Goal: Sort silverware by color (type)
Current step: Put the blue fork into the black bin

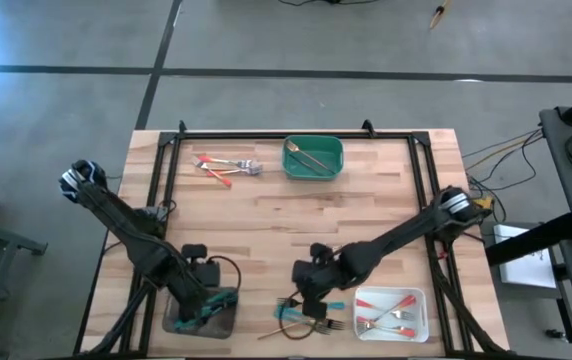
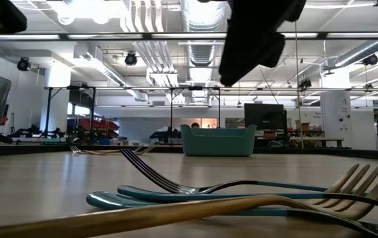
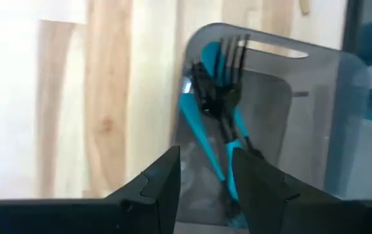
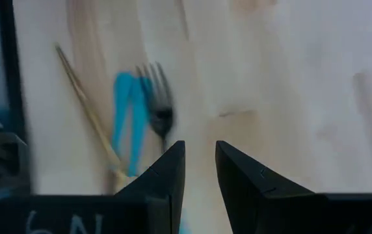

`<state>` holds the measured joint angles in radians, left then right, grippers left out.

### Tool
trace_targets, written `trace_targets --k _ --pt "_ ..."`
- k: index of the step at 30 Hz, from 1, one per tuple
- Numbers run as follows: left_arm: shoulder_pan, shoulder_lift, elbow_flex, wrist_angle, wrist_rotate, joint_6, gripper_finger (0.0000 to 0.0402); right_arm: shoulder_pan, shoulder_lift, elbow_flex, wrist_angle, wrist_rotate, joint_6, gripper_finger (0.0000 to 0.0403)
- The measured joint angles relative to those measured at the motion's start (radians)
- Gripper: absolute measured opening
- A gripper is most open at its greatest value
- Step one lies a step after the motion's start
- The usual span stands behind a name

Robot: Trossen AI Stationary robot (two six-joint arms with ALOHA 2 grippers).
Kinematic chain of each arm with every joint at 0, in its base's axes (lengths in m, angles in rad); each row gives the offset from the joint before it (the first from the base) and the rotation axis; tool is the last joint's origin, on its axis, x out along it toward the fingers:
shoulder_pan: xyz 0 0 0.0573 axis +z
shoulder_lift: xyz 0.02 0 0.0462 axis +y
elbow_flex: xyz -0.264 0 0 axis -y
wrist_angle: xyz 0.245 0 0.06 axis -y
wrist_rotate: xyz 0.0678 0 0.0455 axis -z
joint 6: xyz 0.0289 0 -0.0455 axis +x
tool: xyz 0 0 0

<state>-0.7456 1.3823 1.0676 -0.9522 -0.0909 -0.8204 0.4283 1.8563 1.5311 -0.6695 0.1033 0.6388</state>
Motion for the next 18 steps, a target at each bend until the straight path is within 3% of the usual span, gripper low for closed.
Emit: trace_targets --k 4,11,18 --pt "0.000 -0.023 0.000 -0.008 -0.023 0.001 0.0121 0.016 0.058 0.066 -0.002 -0.027 0.188 0.0077" --pt "0.001 -0.033 0.002 -0.009 -0.074 0.061 0.0121 0.074 0.141 0.136 -0.017 -0.038 -0.167 0.0077" --pt "0.002 -0.033 0.002 -0.017 -0.104 0.060 0.0121 0.078 0.190 0.150 -0.069 -0.033 -0.167 0.0077"
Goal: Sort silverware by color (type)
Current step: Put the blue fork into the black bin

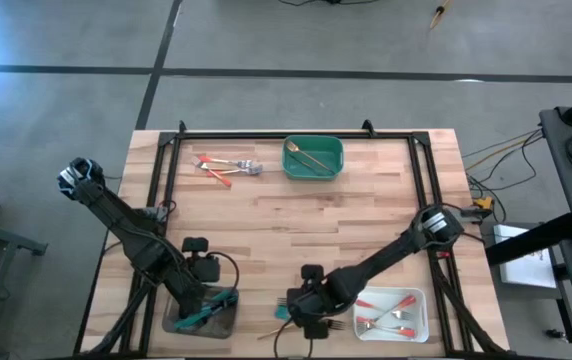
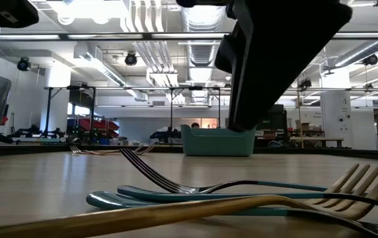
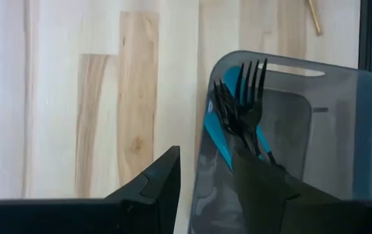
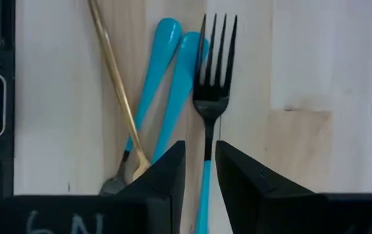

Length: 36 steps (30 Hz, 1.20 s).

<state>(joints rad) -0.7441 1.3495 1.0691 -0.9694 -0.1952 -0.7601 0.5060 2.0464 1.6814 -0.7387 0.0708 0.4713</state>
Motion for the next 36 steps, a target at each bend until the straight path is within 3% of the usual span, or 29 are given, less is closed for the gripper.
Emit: trace_targets --k 23,30,36 --pt "0.000 -0.001 0.000 -0.022 -0.009 -0.003 0.0121 0.002 0.098 0.003 -0.031 -0.016 0.051 0.0076" --pt "0.000 -0.001 0.000 -0.022 -0.010 -0.003 0.0121 -0.003 0.094 0.001 -0.033 -0.016 0.057 0.0018" --pt "0.000 -0.001 0.000 -0.022 -0.068 -0.008 0.0121 -0.021 0.073 -0.002 -0.038 0.012 0.105 0.0012"
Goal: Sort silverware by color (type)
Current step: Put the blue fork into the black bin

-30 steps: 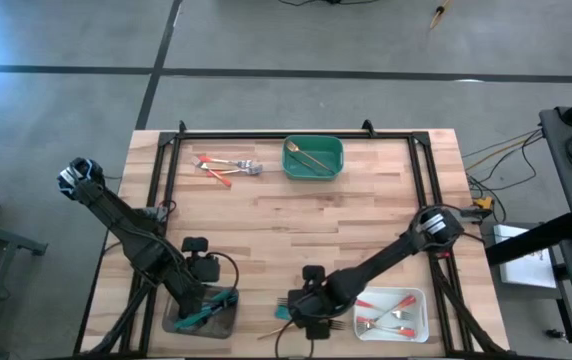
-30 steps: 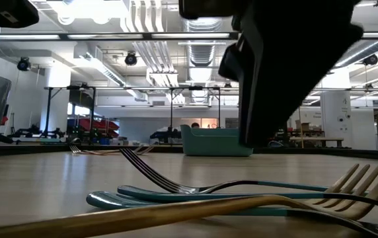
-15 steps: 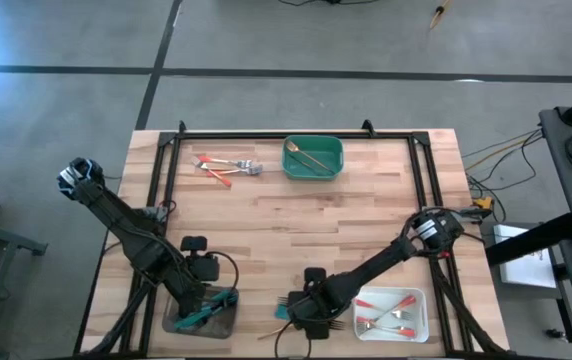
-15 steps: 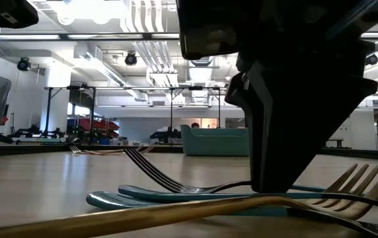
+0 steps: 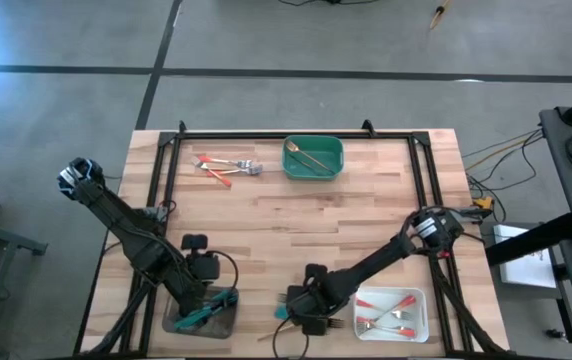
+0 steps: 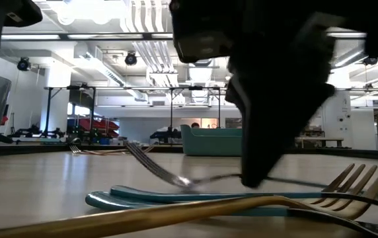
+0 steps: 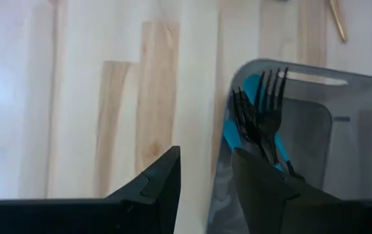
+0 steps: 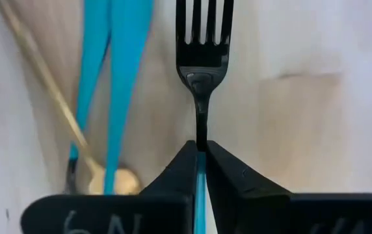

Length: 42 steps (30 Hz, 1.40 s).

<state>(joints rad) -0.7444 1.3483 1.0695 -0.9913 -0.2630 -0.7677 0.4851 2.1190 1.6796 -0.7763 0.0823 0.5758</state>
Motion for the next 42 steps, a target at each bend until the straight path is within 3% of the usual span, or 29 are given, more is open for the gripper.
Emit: trace_targets --k 9,14,19,22,25,29,34,42 --pt "0.011 0.000 0.000 0.002 -0.167 -0.023 0.0121 -0.056 -0.102 0.000 -0.004 0.118 0.008 0.0010" --pt "0.025 0.000 0.000 0.004 -0.309 -0.099 0.0121 -0.109 -0.191 0.000 0.008 0.312 0.117 0.0011" --pt "0.027 0.000 0.000 0.025 -0.468 -0.181 0.0121 -0.159 -0.276 0.000 0.082 0.576 0.197 0.0011" --pt "0.027 0.000 0.000 0.070 -0.594 -0.195 0.0121 -0.174 -0.316 0.001 0.207 0.704 0.171 0.0012" --pt "0.031 0.000 0.000 0.117 -0.739 -0.191 0.0121 -0.178 -0.328 0.001 0.369 0.793 0.037 0.0012" --pt "0.049 0.000 0.000 0.171 -0.876 -0.200 0.0121 -0.186 -0.328 0.001 0.591 0.808 -0.167 0.0012" --pt "0.068 0.000 0.000 0.250 -0.901 -0.214 0.0121 -0.208 -0.329 0.001 0.746 0.809 -0.347 0.0012" --pt "0.090 0.000 0.000 0.323 -1.008 -0.240 0.0121 -0.249 -0.329 0.001 0.819 0.745 -0.412 0.0013"
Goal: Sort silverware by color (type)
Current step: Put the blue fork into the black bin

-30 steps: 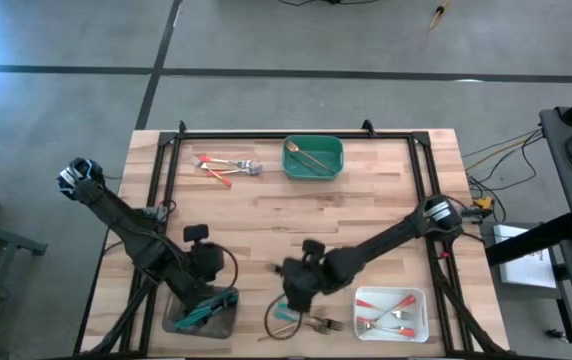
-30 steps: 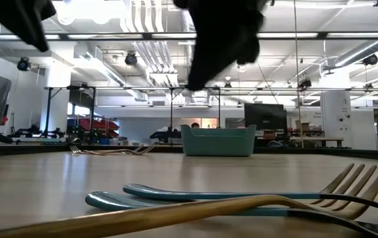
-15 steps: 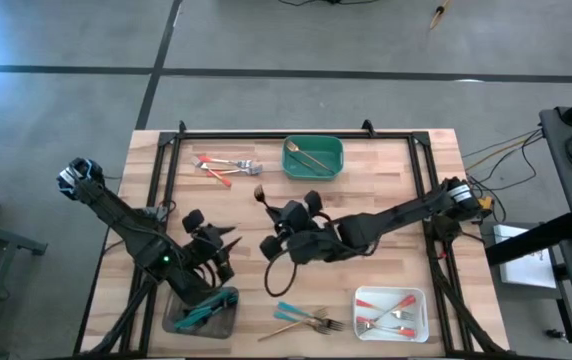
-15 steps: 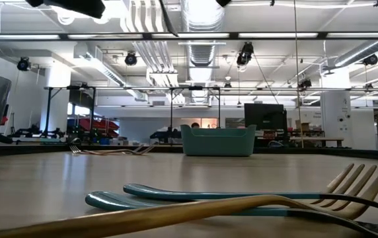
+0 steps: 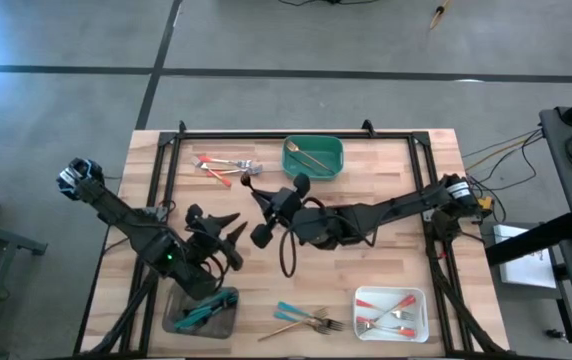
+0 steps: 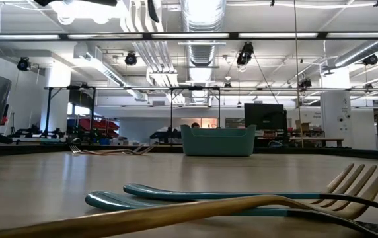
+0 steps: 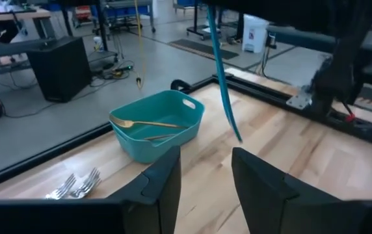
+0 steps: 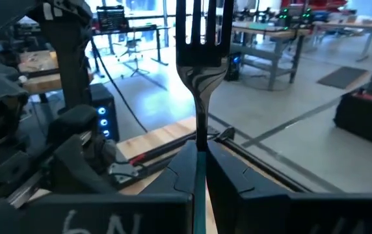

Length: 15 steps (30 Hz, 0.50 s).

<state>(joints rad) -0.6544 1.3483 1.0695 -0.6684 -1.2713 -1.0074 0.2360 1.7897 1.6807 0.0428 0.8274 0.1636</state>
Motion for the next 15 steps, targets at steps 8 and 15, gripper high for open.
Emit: trace_targets --k 8,15 --pt "0.021 -0.001 0.000 0.114 -0.002 0.040 0.0121 -0.009 0.000 0.000 0.060 -0.046 -0.023 0.0013" --pt "0.054 -0.001 0.000 0.383 0.002 0.354 0.0121 -0.011 0.000 0.000 0.092 -0.047 -0.060 0.0013"
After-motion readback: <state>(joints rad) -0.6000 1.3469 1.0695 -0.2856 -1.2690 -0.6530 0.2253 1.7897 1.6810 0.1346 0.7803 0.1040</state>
